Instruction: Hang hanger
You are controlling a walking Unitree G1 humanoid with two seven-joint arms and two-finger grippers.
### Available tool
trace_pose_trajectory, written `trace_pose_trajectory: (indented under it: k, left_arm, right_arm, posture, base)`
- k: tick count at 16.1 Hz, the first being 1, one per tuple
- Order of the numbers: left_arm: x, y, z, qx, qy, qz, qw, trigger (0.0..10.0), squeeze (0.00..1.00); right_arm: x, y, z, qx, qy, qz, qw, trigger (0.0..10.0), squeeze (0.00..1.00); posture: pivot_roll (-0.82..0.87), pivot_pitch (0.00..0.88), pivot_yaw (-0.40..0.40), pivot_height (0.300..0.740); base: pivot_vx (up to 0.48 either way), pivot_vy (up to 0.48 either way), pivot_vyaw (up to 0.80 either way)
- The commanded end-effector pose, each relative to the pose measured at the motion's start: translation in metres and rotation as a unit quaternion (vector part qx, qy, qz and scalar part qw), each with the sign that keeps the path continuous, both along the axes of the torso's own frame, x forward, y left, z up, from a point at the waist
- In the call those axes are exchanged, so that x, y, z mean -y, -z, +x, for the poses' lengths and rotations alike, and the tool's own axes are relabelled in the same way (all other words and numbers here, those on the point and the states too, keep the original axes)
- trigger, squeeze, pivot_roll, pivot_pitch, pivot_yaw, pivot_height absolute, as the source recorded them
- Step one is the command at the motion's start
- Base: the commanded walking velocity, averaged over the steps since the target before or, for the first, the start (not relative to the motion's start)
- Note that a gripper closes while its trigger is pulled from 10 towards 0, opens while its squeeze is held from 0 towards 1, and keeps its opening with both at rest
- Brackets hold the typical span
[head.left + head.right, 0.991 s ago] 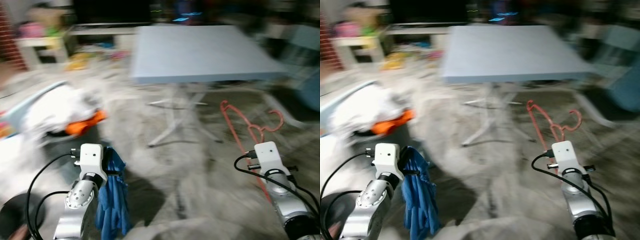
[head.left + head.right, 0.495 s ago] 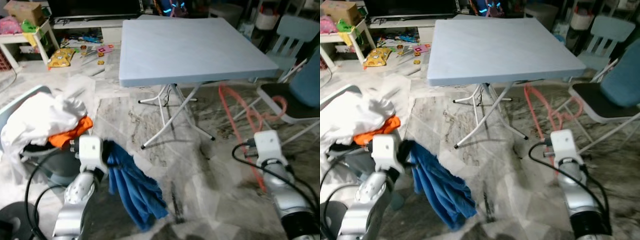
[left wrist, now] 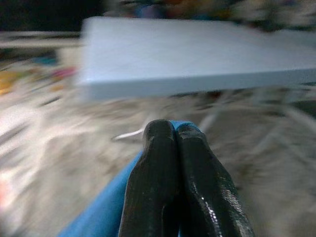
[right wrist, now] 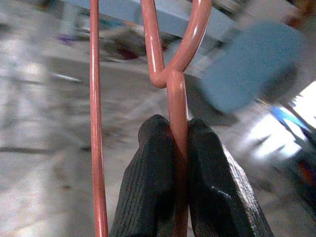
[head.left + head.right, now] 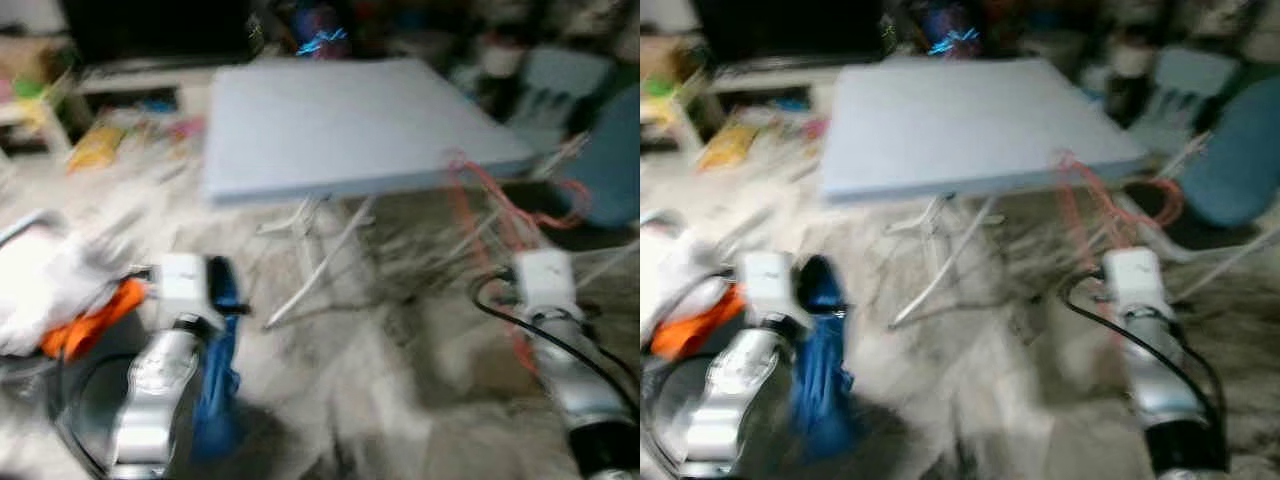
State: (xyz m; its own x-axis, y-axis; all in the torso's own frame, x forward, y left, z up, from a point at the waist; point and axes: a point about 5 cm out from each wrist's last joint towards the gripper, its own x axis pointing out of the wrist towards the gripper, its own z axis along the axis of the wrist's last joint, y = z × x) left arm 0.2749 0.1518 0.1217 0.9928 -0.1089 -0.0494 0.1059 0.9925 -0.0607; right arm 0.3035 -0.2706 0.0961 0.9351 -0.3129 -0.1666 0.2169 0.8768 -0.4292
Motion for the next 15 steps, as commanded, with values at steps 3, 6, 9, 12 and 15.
trace_pose_trajectory:
  k: [3, 6, 9, 12, 15]
  left_arm:
    - [-0.006, -0.035, 0.011, 0.060, -0.006, 0.020, 0.998, 10.0, 0.00]
    - [-0.008, -0.042, 0.013, 0.069, -0.017, 0.021, 0.997, 10.0, 0.00]
    - [-0.013, -0.045, 0.014, 0.072, -0.041, 0.023, 0.996, 10.0, 0.00]
    - [-0.016, -0.046, 0.016, 0.070, -0.058, 0.023, 0.996, 10.0, 0.00]
    - [-0.017, -0.054, 0.019, 0.080, -0.068, 0.014, 0.994, 10.0, 0.00]
  right_arm:
    - [-0.015, -0.025, 0.010, 0.052, -0.019, 0.002, 0.998, 10.0, 0.00]
    - [-0.022, -0.027, 0.012, 0.056, -0.043, 0.005, 0.997, 10.0, 0.00]
    - [-0.036, -0.033, 0.014, 0.069, -0.092, -0.014, 0.993, 10.0, 0.00]
    - [-0.044, -0.036, 0.016, 0.072, -0.114, -0.010, 0.991, 10.0, 0.00]
    - [-0.050, -0.039, 0.019, 0.081, -0.126, 0.001, 0.989, 10.0, 0.00]
  posture:
    - [-0.11, 0.000, -0.019, 0.740]
    - [-0.11, 0.000, -0.018, 0.740]
    - [-0.11, 0.000, -0.020, 0.740]
    - [-0.11, 0.000, -0.022, 0.740]
    - [-0.10, 0.000, -0.023, 0.740]
  base:
    - [0.442, 0.000, -0.80]
    - [0.432, 0.000, -0.15]
    - [0.365, 0.311, 0.52]
    - [0.330, 0.349, 0.78]
    - [0.315, 0.364, 0.77]
